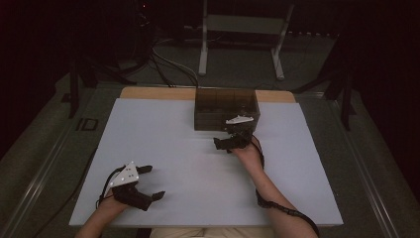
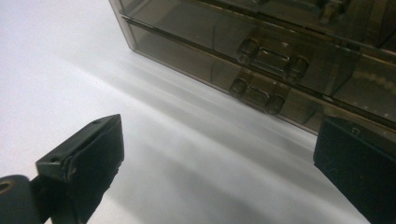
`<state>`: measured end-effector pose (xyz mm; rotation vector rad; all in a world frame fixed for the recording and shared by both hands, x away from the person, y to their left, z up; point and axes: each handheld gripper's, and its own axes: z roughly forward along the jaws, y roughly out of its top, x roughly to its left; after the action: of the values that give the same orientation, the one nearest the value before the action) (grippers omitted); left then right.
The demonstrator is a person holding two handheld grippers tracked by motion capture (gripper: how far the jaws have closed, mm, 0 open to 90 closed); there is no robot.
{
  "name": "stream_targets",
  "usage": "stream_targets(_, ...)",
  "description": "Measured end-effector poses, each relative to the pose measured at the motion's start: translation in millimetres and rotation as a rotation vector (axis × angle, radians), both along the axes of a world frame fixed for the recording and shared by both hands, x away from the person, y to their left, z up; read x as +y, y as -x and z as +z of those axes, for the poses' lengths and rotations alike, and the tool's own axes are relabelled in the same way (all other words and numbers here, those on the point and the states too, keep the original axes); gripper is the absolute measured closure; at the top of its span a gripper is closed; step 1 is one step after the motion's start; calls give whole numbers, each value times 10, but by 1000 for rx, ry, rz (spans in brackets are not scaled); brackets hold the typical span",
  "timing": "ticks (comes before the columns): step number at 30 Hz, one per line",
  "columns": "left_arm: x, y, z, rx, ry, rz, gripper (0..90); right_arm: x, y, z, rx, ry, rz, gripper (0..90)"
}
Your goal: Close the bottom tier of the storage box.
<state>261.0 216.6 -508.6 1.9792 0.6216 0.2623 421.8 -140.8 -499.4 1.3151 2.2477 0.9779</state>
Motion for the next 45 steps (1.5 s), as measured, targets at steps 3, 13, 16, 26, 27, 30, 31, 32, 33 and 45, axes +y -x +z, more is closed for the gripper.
stream_targets(3,13,4,-1,0,4,3,8,-3,-10,10,7,-5,16,18)
stream_targets(13,17,9,9,-4,6,2,9,58,41,86,3,-27,105,19)
stream_targets(16,17,10,8,-3,4,2,9,62,56,120,1,-42,123,19)
stream_targets(26,20,9,9,-3,6,2,9,69,151,156,-7,-59,207,19)
stream_targets(27,21,10,9,-3,6,3,8,66,159,152,-9,-58,219,19)
stream_targets(30,22,9,8,-3,4,3,9,56,189,139,-14,-55,246,19)
stream_targets(31,21,10,9,-3,5,2,9,52,199,134,-12,-51,252,19)
stream_targets(32,20,10,9,-3,5,2,9,49,212,129,-11,-49,258,19)
stream_targets(33,19,10,9,-3,3,1,9,44,224,123,-9,-49,263,19)
stream_targets(45,20,11,8,-2,2,1,8,-83,397,75,-18,-57,324,19)
